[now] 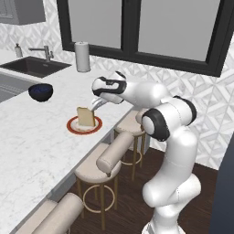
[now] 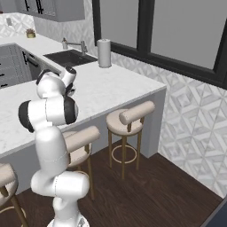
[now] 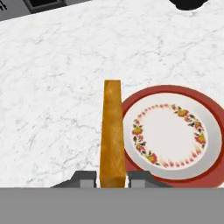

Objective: Start the toaster. Once the lever pops up, take the bread to the plate on the dining counter.

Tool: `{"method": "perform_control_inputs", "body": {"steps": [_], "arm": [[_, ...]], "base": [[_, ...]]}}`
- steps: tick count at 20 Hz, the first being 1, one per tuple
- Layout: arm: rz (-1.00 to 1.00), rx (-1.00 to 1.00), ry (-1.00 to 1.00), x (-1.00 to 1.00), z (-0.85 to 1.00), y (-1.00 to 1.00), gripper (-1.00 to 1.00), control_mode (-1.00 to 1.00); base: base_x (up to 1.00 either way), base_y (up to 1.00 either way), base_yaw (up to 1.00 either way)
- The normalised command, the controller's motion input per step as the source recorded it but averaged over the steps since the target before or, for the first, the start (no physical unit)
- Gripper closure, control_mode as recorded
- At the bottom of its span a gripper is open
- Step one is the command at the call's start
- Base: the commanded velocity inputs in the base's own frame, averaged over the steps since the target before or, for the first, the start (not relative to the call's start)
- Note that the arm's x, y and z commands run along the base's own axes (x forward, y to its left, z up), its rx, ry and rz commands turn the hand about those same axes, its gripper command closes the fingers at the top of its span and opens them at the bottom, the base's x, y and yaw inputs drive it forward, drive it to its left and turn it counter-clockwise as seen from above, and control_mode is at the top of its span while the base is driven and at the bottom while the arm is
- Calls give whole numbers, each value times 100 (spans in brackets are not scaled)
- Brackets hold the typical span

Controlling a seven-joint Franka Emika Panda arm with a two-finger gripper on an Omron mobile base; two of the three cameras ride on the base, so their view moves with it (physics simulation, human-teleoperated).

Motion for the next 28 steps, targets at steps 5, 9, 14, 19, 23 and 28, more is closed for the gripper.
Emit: {"method": "perform_control_inputs", "body": {"steps": [5,9,14,19,23,28], "arm": [[0,0,1,18,-26,10,100,-100],[0,0,0,19,-29,16,100,-100],[0,0,0,17,-27,7,100,-100],[0,-2,0,31,-10,0,100,-100],[0,-2,0,23,-4,0,-100,-100],[0,-1,0,3,-12,0,-100,-100]], "base": [[0,0,0],[0,0,0],[0,0,0],[0,0,0],[0,0,0],[0,0,0]]}}
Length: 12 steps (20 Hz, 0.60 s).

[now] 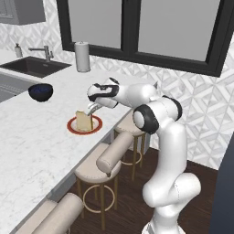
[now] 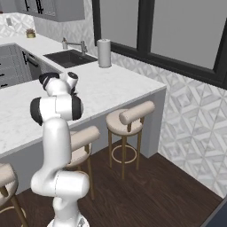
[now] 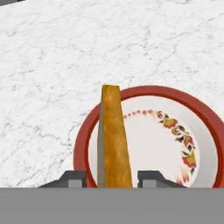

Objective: Start the toaster. Once the lever pops up, take the bread to the plate on the dining counter.

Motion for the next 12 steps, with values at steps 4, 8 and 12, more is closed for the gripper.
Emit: {"method": "perform_control_inputs", "body": {"steps": [4,8,12], "arm": [[0,0,0,1,-1,-8,-100,-100],[0,0,-2,-1,32,-21,-100,-100],[0,-1,-7,-2,62,-15,-100,-100]], "base": [[0,0,0],[0,0,0],[0,0,0]]}}
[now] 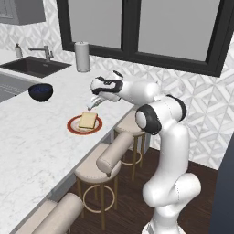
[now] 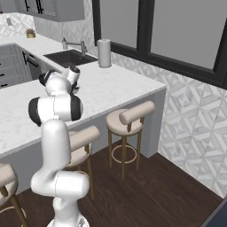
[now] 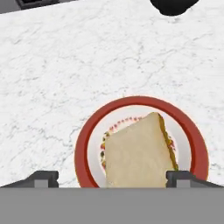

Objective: Start the toaster. Once the lever pops up, take the bread to the plate on the dining counter.

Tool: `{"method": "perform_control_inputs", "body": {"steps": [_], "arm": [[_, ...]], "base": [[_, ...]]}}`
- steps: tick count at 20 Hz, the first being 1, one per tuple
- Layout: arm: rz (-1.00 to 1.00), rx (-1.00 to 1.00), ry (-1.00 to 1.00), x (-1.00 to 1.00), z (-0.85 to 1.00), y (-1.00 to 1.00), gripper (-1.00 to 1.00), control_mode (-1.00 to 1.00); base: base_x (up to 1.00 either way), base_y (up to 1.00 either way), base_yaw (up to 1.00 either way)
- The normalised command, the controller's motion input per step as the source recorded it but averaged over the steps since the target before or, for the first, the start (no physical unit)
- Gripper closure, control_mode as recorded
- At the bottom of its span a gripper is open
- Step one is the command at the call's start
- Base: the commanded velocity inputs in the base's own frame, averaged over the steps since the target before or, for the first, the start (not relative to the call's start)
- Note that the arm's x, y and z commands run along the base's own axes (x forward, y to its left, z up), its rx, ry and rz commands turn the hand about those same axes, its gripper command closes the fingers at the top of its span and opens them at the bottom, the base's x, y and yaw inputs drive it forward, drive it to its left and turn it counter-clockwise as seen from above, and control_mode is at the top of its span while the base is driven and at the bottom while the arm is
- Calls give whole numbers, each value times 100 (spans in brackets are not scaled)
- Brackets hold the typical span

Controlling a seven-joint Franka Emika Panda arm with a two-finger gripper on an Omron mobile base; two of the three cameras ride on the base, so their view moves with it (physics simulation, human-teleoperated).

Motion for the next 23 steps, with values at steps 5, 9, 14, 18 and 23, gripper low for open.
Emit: {"method": "perform_control_inputs", "body": {"steps": [5,9,14,18,23], "arm": [[0,-7,-19,-44,72,-1,-100,-100],[1,-13,-27,-97,50,0,-100,-100],[0,-18,-36,-100,42,-3,-100,-100],[0,-5,-35,-100,26,-36,-100,-100],[0,0,-29,-100,16,-52,-100,-100]], "base": [[0,0,0],[0,0,0],[0,0,0],[0,0,0],[0,0,0]]}}
